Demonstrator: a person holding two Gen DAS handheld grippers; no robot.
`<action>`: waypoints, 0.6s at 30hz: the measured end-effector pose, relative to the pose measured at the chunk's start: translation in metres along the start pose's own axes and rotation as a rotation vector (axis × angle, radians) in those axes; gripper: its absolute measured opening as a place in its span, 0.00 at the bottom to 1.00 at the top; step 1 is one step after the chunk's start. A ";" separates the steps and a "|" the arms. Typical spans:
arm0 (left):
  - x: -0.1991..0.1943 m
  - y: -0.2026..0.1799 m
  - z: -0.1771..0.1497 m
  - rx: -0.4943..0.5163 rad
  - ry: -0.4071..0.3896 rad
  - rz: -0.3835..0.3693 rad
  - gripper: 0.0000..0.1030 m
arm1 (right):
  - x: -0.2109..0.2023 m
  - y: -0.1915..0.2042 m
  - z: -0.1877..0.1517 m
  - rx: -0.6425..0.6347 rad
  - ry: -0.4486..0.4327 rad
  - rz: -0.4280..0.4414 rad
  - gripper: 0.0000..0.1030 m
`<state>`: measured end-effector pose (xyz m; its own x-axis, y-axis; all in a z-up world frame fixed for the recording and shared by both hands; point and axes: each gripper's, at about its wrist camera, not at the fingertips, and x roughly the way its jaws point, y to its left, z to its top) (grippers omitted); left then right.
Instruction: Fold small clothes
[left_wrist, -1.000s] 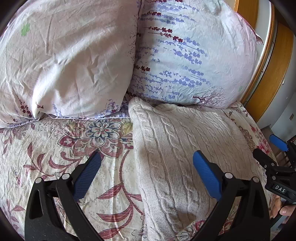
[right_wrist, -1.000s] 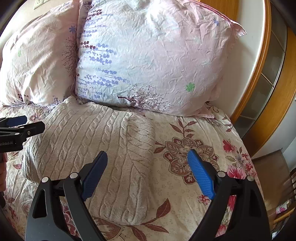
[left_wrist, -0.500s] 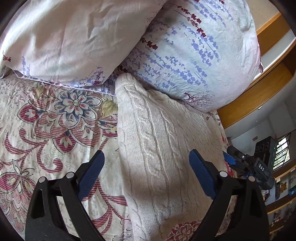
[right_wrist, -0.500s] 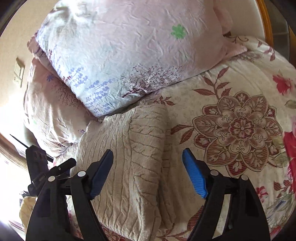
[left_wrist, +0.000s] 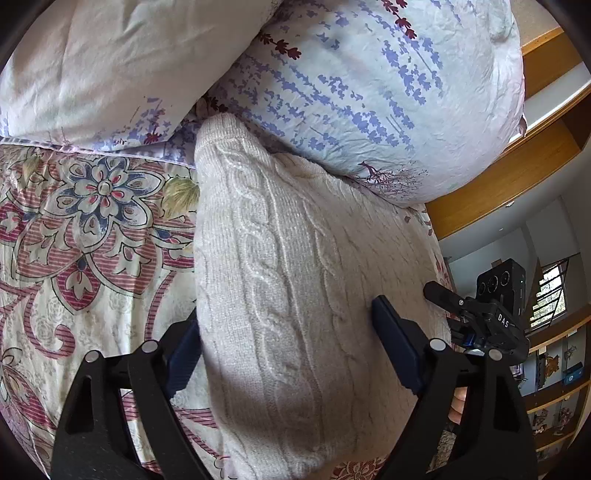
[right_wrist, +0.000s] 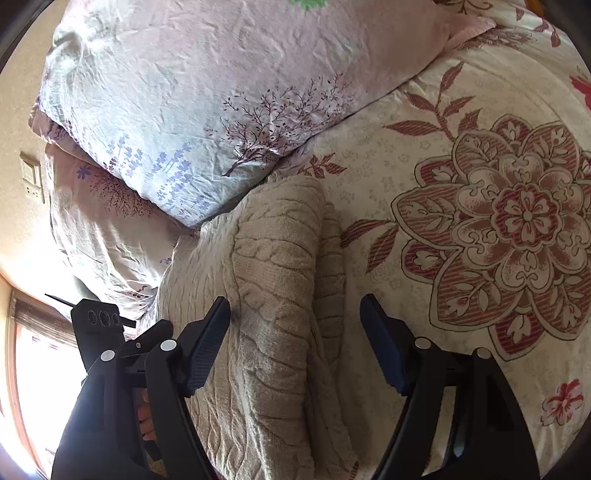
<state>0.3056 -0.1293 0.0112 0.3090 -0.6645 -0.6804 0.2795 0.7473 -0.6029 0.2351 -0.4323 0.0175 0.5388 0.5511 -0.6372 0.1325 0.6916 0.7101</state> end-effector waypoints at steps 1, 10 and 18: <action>0.000 0.000 0.000 -0.004 0.000 -0.006 0.79 | 0.000 0.000 0.000 0.001 0.000 0.008 0.73; -0.011 0.014 -0.007 -0.041 -0.024 -0.058 0.57 | 0.005 -0.008 -0.003 0.032 0.035 0.109 0.51; -0.023 0.005 -0.012 0.007 -0.064 -0.033 0.43 | 0.009 -0.009 -0.011 0.020 0.031 0.139 0.33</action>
<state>0.2890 -0.1100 0.0190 0.3565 -0.6880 -0.6321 0.2967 0.7249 -0.6216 0.2300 -0.4285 0.0017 0.5270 0.6555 -0.5409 0.0752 0.5979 0.7980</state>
